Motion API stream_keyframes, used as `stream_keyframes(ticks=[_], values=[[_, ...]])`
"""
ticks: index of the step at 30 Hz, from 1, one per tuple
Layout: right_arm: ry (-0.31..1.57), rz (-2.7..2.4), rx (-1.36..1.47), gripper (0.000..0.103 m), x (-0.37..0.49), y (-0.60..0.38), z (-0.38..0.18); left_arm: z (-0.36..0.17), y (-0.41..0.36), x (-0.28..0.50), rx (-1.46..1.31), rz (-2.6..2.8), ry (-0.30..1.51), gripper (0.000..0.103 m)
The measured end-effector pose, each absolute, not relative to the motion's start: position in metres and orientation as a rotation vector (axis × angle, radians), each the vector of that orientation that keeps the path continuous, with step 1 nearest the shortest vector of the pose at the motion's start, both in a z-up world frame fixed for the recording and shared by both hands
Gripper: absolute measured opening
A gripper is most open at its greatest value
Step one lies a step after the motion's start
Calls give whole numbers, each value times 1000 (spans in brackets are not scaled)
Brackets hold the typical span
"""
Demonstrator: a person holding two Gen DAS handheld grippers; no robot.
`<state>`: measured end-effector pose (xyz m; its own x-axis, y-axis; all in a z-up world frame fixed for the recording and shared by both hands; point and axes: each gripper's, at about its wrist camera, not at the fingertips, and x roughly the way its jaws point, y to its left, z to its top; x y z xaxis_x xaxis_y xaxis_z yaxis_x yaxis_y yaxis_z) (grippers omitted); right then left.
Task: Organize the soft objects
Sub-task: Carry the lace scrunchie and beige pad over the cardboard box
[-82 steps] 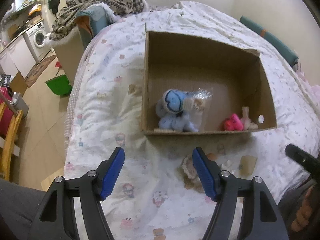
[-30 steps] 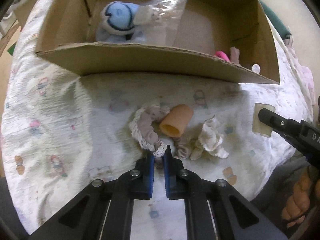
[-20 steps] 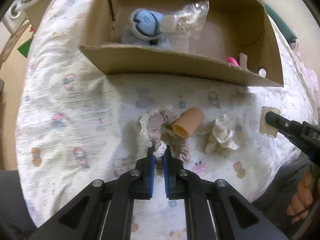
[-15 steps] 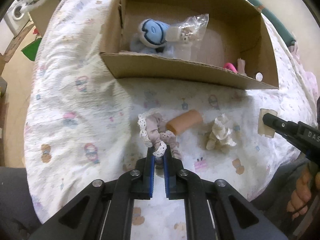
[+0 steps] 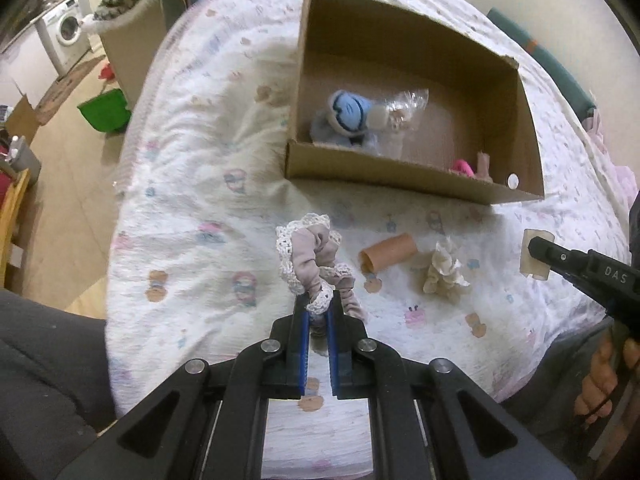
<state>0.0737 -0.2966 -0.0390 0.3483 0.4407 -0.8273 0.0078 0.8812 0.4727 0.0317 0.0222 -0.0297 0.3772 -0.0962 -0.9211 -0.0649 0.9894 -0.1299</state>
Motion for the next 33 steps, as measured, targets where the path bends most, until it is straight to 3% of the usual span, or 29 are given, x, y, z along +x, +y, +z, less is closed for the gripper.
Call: stream_keyframes(ticks=[19,33], values=[[907,414,391,13,64,-289,28,62,16,53,-45,7,888,8],[848,432,370,13,99,-286,57,77,6,115,-5,-41,838,8]])
